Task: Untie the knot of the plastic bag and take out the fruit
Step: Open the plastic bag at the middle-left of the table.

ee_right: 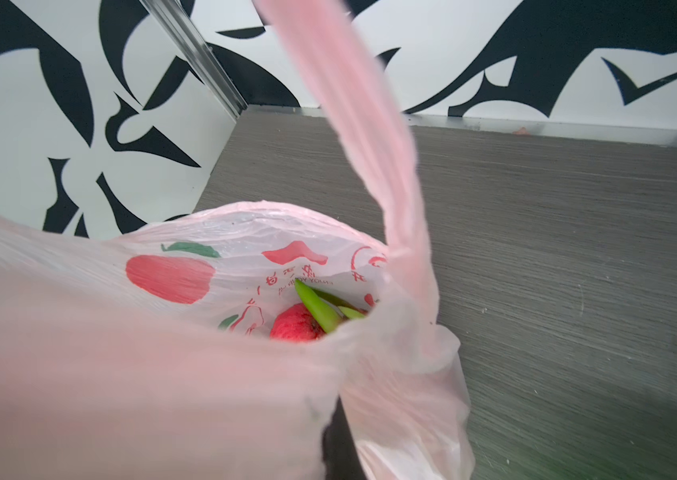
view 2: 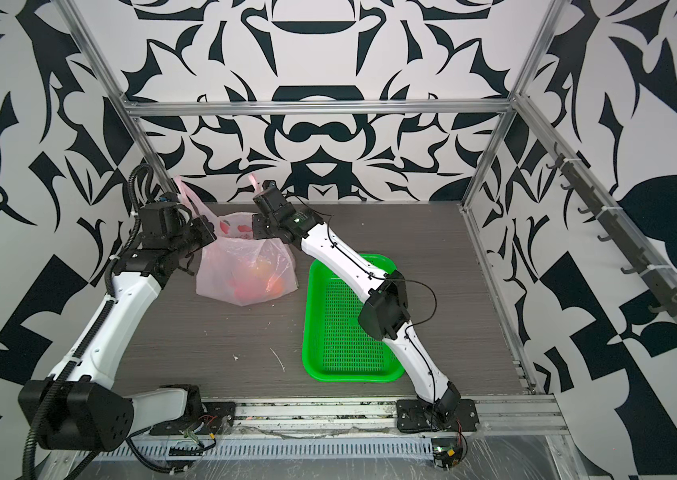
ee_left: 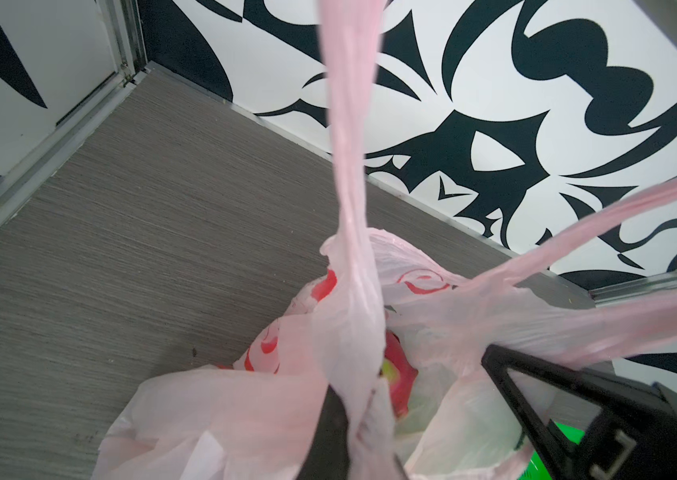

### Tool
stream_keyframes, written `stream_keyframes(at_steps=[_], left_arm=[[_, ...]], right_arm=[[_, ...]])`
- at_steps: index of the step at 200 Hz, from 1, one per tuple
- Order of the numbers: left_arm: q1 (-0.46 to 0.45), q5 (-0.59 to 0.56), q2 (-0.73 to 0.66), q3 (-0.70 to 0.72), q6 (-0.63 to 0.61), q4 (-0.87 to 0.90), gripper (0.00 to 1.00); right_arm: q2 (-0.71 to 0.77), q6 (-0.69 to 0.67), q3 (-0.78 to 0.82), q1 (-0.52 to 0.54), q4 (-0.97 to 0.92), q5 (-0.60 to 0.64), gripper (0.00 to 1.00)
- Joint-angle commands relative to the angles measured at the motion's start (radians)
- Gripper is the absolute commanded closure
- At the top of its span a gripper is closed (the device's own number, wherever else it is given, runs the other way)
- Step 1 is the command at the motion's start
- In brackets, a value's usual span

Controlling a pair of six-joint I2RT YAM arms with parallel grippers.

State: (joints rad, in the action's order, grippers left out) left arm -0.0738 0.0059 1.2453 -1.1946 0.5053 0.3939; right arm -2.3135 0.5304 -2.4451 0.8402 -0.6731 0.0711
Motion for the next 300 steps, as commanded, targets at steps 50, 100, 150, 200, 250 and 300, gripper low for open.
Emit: stream_keyframes(at_steps=[50, 100, 150, 200, 250, 300], left_arm=[[0.003, 0.089, -0.234, 0.218, 0.032, 0.209, 1.00], [0.003, 0.101, -0.362, 0.402, 0.067, 0.223, 1.00], [0.003, 0.076, -0.441, 0.510, 0.071, 0.147, 1.00], [0.003, 0.093, -0.478, 0.551, 0.076, 0.109, 1.00], [0.003, 0.131, -0.458, 0.569, 0.092, 0.058, 1.00], [0.002, 0.155, -0.447, 0.561, 0.093, 0.033, 1.00]], right_arm=[[0.351, 0.089, 0.594, 0.097, 0.243, 0.010, 1.00], [0.439, 0.095, 0.777, 0.136, 0.244, 0.082, 1.00], [0.482, 0.082, 0.856, 0.138, 0.247, 0.151, 1.00], [0.512, 0.082, 0.845, 0.160, 0.223, 0.134, 0.78], [0.603, 0.092, 0.875, 0.221, 0.186, 0.198, 0.66], [0.739, 0.080, 0.947, 0.289, 0.164, 0.267, 0.64]])
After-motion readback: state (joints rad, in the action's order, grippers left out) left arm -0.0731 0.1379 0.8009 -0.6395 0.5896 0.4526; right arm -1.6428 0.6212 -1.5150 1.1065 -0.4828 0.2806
